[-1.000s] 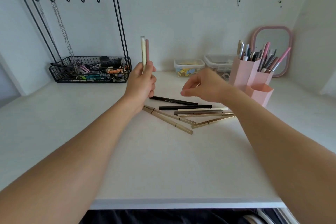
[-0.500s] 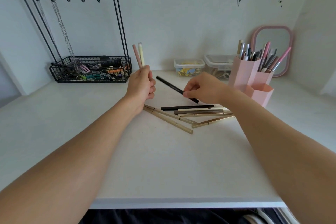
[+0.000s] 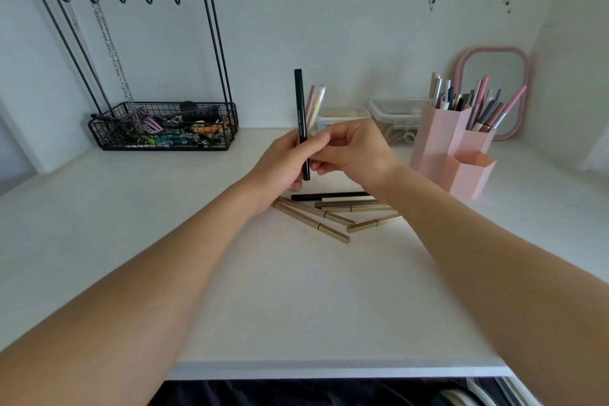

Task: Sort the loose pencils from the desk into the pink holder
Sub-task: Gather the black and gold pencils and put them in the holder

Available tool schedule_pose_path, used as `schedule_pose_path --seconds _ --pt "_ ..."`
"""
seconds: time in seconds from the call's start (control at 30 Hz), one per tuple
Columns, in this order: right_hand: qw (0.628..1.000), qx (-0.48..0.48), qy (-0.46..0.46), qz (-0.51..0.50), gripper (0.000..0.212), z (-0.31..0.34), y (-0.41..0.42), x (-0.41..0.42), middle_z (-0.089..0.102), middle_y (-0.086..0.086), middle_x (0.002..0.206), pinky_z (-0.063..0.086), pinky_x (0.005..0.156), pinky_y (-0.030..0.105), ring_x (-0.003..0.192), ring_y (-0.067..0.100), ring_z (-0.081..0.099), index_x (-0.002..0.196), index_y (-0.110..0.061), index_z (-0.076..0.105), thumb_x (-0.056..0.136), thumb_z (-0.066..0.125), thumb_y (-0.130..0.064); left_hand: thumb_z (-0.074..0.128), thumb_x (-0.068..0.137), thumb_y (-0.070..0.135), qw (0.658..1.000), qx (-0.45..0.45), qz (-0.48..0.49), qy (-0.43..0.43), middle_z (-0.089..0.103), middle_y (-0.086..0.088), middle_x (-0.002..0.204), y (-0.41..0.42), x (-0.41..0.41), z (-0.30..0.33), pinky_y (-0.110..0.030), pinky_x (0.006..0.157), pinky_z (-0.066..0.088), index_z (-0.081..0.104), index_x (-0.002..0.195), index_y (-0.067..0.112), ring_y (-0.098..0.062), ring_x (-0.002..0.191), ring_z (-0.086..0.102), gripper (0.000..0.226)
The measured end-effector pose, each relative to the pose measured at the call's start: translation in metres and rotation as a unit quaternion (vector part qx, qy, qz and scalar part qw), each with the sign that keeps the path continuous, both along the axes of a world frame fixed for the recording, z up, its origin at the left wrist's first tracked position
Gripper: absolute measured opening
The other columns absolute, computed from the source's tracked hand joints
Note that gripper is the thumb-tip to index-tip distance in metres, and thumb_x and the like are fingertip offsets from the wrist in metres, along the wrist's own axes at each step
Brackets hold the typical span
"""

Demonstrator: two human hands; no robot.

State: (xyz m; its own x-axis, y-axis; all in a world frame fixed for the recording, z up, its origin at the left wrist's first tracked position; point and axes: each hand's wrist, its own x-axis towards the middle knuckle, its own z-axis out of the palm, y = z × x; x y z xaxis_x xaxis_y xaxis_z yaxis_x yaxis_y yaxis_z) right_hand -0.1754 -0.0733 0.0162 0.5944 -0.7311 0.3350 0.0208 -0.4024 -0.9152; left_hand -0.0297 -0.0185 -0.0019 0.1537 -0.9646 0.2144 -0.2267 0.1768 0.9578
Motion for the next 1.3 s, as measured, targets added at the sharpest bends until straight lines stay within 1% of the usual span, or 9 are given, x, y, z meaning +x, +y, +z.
schedule_pose_path --seconds 0.2,0.37,0.47,0.57,0.7,0.83,1.0,1.13,1.3 --pt "0.999 0.026 -0.008 -0.025 0.011 -0.006 0.005 0.008 0.072 0.018 0.071 0.061 0.063 0.026 0.059 0.018 0.069 0.087 0.008 0.073 0.081 0.077 0.0 0.039 0.107 0.043 0.999 0.001 0.04 -0.025 0.048 0.013 0.053 -0.001 -0.001 -0.004 -0.019 0.043 0.033 0.054 0.085 0.024 -0.003 0.046 0.043 0.033" --pt "0.999 0.032 0.027 -0.018 0.015 -0.003 0.002 0.005 0.074 0.016 0.073 0.059 0.061 0.024 0.063 0.017 0.071 0.09 0.005 0.072 0.079 0.079 -0.003 0.04 0.108 0.039 0.998 -0.02 0.058 -0.026 0.052 0.001 0.063 -0.002 0.001 -0.005 -0.024 0.045 0.041 0.05 0.088 0.016 -0.012 0.055 0.053 0.032" --pt "0.987 -0.051 0.145 -0.039 0.019 0.005 -0.006 -0.005 0.072 0.0 0.067 0.049 0.057 0.018 0.06 0.005 0.064 0.087 -0.006 0.077 0.077 0.084 -0.02 0.044 0.107 0.033 0.994 -0.035 0.099 0.004 0.051 0.0 0.064 -0.001 0.004 -0.002 -0.024 0.042 0.04 0.049 0.092 0.017 -0.013 0.052 0.054 0.023" --pt "0.954 -0.084 0.289 0.006 0.024 0.012 -0.011 -0.015 0.074 -0.011 0.079 0.046 0.072 0.017 0.075 0.001 0.063 0.089 -0.021 0.08 0.074 0.083 -0.039 0.05 0.105 0.036 0.989 -0.042 0.128 0.062 0.037 0.005 0.059 -0.001 0.011 0.002 -0.021 0.04 0.025 0.041 0.085 0.02 -0.01 0.044 0.033 0.026" --pt "0.926 -0.115 0.359 0.018 0.021 0.011 -0.012 -0.018 0.075 -0.014 0.089 0.046 0.075 0.019 0.082 0.001 0.065 0.09 -0.028 0.08 0.079 0.077 -0.046 0.055 0.101 0.043 0.979 -0.045 0.169 0.103 0.032 0.008 0.055 -0.001 0.016 0.005 -0.021 0.039 0.018 0.036 0.079 0.022 -0.008 0.042 0.025 0.036" --pt "0.916 -0.163 0.365 0.013 0.013 0.003 -0.013 -0.014 0.075 -0.014 0.083 0.046 0.073 0.02 0.08 0.003 0.065 0.082 -0.028 0.08 0.078 0.078 -0.04 0.043 0.101 0.057 0.969 -0.011 0.19 0.158 0.034 0.006 0.055 -0.002 0.02 0.007 -0.022 0.04 0.016 0.043 0.081 0.02 -0.009 0.043 0.024 0.042" --pt "0.915 -0.163 0.368 0.013 0.009 0.0 -0.009 -0.008 0.074 -0.011 0.081 0.053 0.078 0.024 0.081 0.007 0.066 0.079 -0.026 0.079 0.078 0.075 -0.035 0.036 0.105 0.054 0.967 -0.001 0.197 0.163 0.034 0.006 0.053 -0.004 0.019 0.004 -0.02 0.04 0.016 0.048 0.085 0.017 -0.009 0.041 0.025 0.043" --pt "0.908 -0.202 0.368 0.012 0.009 -0.004 -0.004 -0.003 0.067 -0.01 0.073 0.041 0.058 0.01 0.066 0.001 0.058 0.082 -0.019 0.076 0.082 0.074 -0.028 0.037 0.106 0.05 0.968 -0.008 0.203 0.147 0.034 0.006 0.053 -0.005 0.019 0.002 -0.019 0.04 0.017 0.048 0.084 0.017 -0.009 0.04 0.025 0.041" --pt "0.939 -0.229 0.247 -0.072 0.008 0.003 -0.013 -0.007 0.056 -0.016 0.069 0.035 0.054 0.01 0.054 -0.004 0.05 0.087 -0.015 0.069 0.09 0.069 -0.023 0.039 0.107 0.045 0.972 -0.032 0.195 0.129 0.036 0.004 0.059 -0.007 0.02 0.001 -0.021 0.041 0.02 0.046 0.086 0.017 -0.01 0.044 0.027 0.035"
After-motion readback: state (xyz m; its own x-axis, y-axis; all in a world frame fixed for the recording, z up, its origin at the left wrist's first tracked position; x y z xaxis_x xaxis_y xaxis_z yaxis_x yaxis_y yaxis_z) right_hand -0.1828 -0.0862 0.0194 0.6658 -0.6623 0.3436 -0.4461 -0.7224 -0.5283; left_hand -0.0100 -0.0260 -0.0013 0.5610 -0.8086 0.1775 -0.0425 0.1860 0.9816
